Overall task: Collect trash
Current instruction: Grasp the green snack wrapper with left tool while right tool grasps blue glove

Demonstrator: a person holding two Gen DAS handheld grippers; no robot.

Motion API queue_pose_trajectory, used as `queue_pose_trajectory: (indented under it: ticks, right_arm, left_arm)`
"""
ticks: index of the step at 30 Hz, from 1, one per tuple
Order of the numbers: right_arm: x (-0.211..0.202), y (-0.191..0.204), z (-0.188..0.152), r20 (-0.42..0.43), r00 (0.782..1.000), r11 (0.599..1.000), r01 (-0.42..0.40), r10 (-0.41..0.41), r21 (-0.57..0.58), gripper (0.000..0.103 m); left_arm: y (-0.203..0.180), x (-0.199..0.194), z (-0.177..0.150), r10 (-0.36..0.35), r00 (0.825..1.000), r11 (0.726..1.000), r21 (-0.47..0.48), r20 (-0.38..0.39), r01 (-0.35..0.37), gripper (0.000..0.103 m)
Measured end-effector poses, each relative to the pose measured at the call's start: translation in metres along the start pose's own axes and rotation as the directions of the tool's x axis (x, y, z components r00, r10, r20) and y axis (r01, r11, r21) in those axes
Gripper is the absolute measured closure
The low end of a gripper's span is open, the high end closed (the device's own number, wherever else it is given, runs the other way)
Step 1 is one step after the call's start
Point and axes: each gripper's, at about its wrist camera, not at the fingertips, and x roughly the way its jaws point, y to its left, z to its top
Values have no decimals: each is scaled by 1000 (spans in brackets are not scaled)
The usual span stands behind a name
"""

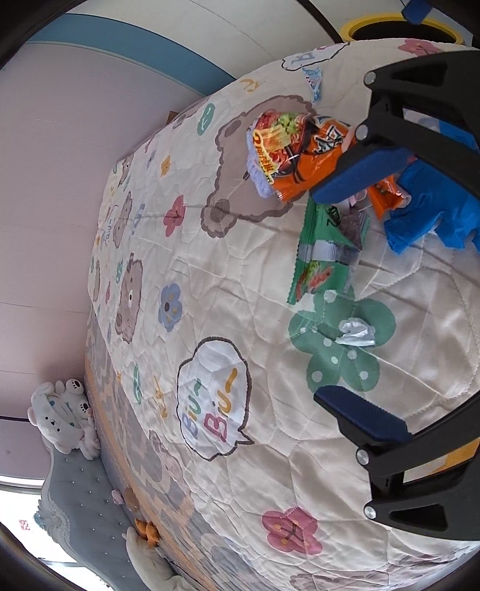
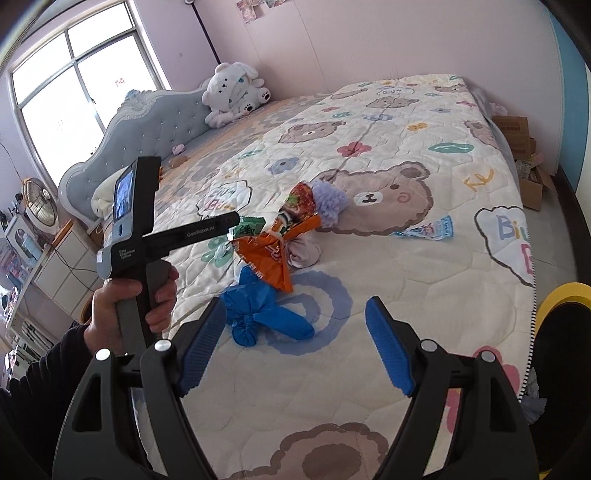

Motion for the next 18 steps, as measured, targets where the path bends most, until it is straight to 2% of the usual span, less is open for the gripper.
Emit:
queue_pose_trajectory:
  ticks: [9,18]
  right_arm:
    - [55,25,-3,-76,997,998,-15,10,-62,29]
    - [101,40,-5,-148,989,994,-42,27,-99,29]
  left_arm:
    - [6,26,7,-16,1000,999,-36,-27,15,8]
    - [9,43,5,-104,993,992,-80,-49,100,8]
